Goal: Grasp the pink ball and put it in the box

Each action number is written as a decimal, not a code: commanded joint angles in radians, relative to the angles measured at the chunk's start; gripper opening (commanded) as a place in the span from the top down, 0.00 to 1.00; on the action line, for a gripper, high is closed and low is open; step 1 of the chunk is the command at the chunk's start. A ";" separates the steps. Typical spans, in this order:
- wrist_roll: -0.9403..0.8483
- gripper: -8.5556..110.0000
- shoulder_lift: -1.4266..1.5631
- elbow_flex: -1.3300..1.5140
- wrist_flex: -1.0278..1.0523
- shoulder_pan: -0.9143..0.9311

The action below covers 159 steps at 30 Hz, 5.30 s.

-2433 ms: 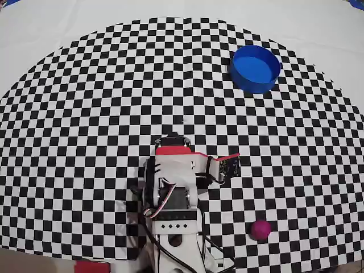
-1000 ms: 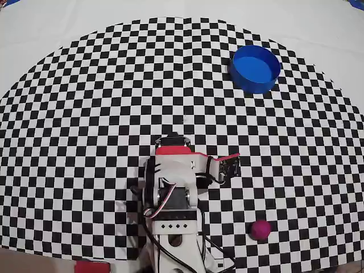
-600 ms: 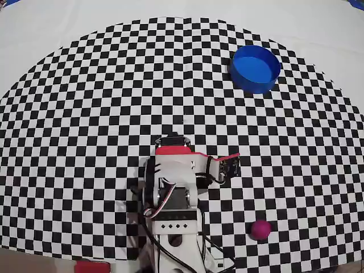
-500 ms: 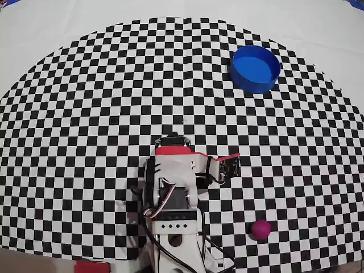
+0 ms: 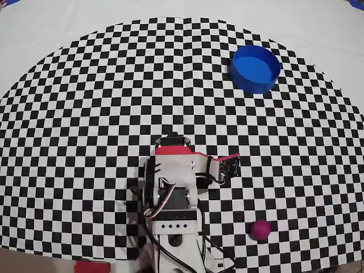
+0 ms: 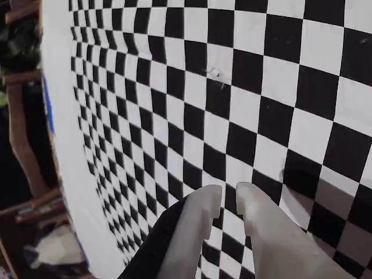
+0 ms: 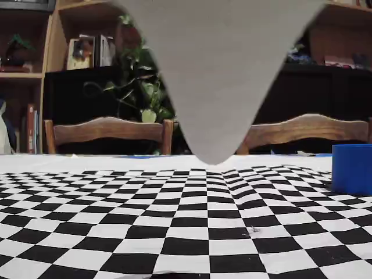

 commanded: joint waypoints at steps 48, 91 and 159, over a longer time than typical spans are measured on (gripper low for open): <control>-0.032 0.78 -0.034 0.002 -0.293 -0.002; -1.531 0.66 -0.067 0.008 -0.578 0.152; -1.531 0.66 -0.071 0.008 -0.629 1.322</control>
